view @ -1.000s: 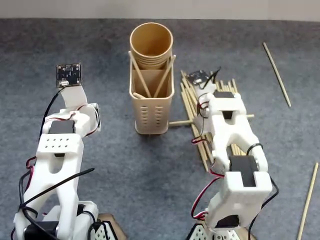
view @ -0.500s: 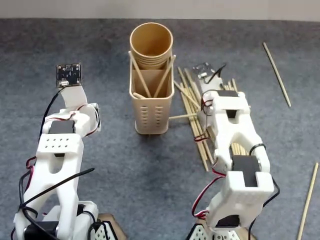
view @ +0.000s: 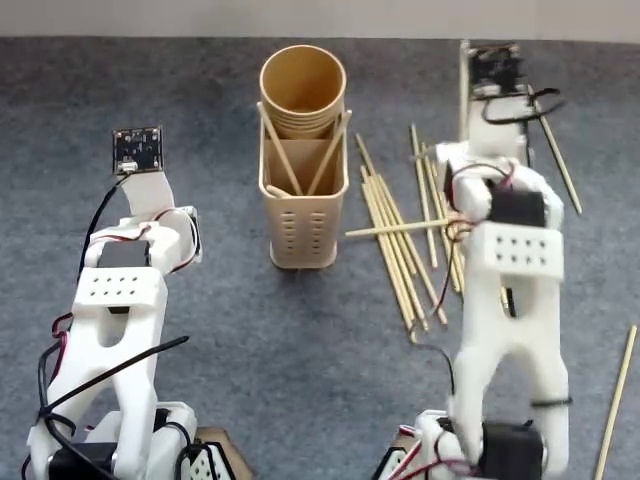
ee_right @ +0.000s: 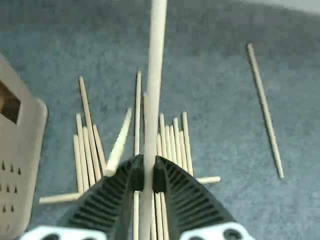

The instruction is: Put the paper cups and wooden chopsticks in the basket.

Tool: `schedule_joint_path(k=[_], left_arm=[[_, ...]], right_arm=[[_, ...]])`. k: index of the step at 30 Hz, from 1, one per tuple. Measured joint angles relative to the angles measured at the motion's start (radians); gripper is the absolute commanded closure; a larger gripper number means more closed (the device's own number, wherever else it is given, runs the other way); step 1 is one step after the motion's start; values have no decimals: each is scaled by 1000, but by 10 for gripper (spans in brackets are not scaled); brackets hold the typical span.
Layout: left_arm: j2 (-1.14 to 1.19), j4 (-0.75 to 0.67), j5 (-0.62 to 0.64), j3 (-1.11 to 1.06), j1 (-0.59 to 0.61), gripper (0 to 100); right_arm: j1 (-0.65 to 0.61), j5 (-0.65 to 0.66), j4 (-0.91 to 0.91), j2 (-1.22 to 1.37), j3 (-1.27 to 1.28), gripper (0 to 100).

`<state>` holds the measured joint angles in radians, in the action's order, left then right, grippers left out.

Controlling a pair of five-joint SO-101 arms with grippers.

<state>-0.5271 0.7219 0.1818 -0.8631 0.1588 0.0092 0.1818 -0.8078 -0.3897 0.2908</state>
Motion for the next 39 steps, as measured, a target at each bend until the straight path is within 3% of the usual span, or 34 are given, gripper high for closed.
schedule_joint_path(k=[13,23,34,39], left_arm=[[0,0,0,0,0,857],[0,0,0,0,0,857],[0,0,0,0,0,857],[0,0,0,0,0,857]], right_arm=[[-173,-89,292,-307,0,993],[-382,-126,644,-241,74,993],[-413,-204,669,-190,221,987],[-413,-132,632,-190,275,824]])
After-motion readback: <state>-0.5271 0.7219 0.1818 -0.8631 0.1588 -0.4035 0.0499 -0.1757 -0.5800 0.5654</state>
